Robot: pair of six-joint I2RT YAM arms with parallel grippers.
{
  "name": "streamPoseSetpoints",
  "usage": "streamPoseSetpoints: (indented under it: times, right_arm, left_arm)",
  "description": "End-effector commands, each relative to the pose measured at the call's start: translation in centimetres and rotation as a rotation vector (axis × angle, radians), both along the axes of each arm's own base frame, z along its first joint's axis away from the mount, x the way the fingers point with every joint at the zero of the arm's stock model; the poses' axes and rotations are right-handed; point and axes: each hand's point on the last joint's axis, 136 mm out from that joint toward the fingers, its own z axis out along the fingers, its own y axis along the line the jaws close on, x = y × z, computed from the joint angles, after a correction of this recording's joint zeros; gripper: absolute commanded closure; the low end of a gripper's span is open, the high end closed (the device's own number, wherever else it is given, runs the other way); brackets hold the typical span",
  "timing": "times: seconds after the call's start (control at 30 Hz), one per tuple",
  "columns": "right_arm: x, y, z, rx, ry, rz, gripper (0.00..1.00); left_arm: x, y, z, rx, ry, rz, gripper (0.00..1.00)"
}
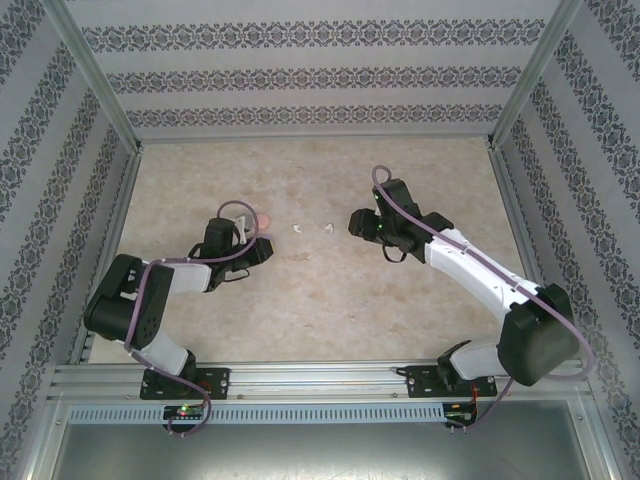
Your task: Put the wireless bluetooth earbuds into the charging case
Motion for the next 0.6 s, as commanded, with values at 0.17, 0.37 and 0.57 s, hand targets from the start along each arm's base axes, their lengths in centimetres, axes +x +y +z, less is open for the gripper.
streamPoseSetpoints:
  times: [0.17,0.37,0.57]
  right_arm:
    - [2.6,-1.2,-0.1,-0.085,-0.011,-0.053,0.44]
    - [3.7,-2.2,-1.1,-0.139,0.020,-0.077,0.36]
    - [5.4,-3.2,-2.1,-0.211,0.052,-0.099,0.28]
  left_arm:
    - [-0.4,1.3,-2.0,-0.069,0.078,0.079,0.72]
    - [-0.9,3.2,-2.7,-0.047,0.134,0.169,0.43]
    - [-1.8,5.9,-2.2,0.034,0.196,0.263,0.27]
